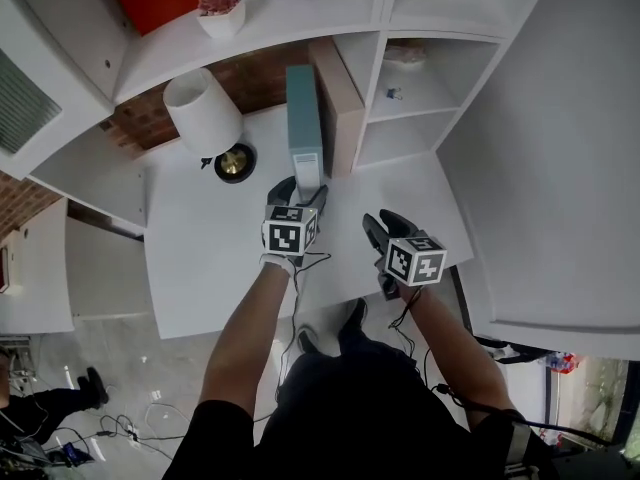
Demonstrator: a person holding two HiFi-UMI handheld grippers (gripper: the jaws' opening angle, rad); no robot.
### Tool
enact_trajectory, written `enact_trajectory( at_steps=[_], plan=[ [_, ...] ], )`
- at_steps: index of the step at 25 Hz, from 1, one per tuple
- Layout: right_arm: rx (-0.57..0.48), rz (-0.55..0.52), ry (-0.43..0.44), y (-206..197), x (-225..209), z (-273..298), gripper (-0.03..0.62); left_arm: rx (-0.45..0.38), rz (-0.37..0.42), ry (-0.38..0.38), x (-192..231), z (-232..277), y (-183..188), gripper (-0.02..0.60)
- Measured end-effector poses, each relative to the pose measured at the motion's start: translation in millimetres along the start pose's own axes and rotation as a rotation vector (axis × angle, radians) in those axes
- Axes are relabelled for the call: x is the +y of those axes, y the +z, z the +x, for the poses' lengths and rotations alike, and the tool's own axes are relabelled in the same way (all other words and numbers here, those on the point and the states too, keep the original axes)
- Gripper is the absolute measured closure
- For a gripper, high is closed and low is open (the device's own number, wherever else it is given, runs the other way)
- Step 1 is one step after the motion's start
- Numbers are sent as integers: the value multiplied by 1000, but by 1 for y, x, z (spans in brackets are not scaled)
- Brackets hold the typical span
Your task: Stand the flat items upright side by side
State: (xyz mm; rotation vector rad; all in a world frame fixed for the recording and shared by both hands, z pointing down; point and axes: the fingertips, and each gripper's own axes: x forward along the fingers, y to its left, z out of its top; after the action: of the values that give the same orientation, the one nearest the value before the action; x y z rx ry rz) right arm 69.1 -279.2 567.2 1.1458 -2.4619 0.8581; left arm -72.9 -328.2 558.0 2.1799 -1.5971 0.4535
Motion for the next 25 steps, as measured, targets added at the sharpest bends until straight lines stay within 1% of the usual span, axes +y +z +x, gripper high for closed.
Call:
enact_trajectory(
  at_steps=[3, 9, 16, 18, 19, 22, 23, 25],
  plan=[
    [14, -15, 15, 7, -11, 9, 425, 5, -4, 13, 4, 17, 6, 305],
    [16, -30, 12, 28, -36, 21, 427, 8, -11, 41, 15, 44, 16, 305],
    [29, -18, 23, 36, -56, 31, 428, 21, 2, 54, 26, 68, 20, 304],
    [23, 13, 32, 37, -62, 32, 428, 18, 3, 43, 27, 73, 21, 302],
    [18, 34, 38, 37, -65, 33, 430, 12, -1, 26, 26, 74, 23, 302],
    [-6, 60, 48, 40, -68, 32, 433, -14, -17, -52, 19, 77, 26, 302],
    [-13, 62, 49, 42, -68, 32, 433, -15, -14, -61, 18, 78, 26, 301],
    [-23, 70, 50, 43, -67, 32, 435, -14, -12, -51, 22, 81, 27, 301]
  ],
)
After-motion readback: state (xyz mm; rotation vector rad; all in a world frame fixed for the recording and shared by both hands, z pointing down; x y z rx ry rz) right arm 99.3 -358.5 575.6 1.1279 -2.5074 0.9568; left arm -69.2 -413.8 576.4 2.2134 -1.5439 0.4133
